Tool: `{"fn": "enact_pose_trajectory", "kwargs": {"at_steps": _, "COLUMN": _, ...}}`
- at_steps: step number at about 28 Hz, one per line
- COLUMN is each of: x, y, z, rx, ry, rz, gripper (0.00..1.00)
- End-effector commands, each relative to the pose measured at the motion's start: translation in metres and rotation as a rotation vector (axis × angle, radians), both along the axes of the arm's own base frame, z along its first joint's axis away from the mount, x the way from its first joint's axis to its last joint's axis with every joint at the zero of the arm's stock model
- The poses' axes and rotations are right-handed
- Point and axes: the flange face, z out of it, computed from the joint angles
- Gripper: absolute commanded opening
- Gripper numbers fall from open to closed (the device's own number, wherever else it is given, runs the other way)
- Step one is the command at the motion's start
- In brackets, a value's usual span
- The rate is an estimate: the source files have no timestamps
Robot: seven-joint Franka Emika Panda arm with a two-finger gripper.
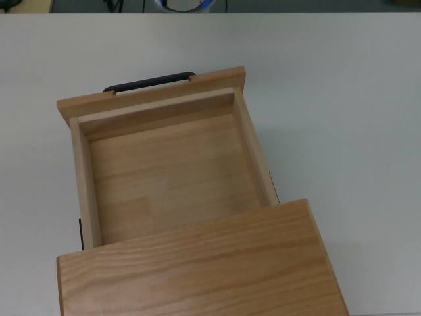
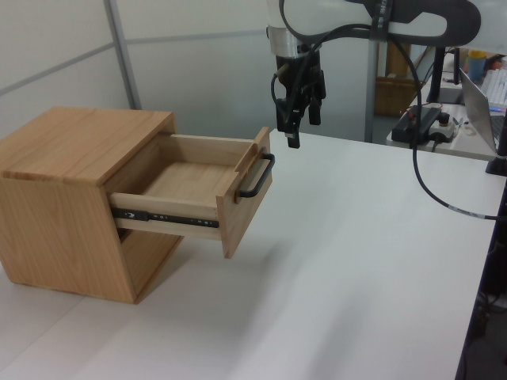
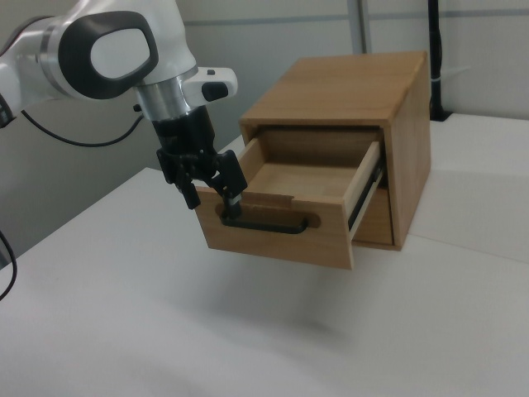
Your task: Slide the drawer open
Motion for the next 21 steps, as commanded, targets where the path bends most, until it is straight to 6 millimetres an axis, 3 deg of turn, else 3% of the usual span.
{"fn": "enact_pose_trajectory", "kwargs": {"at_steps": 1, "x": -0.0052, "y": 0.0128, "z": 0.0073, "rx": 0.008, "ry": 0.003, "rz": 0.034, "gripper": 1.00}}
{"fn": "enact_pose_trajectory", "kwargs": {"at_steps": 7, "x": -0.0049, "y": 0.0131, "z": 0.0166, "rx": 0.006, "ry": -0.020, "rz": 0.036, "gripper": 1.00}}
{"fn": "enact_pose_trajectory", "kwargs": {"at_steps": 21, "x": -0.0044, "y": 0.0113, "z": 0.0157, "rx": 0.006, "ry": -0.018, "rz": 0.042, "gripper": 1.00}}
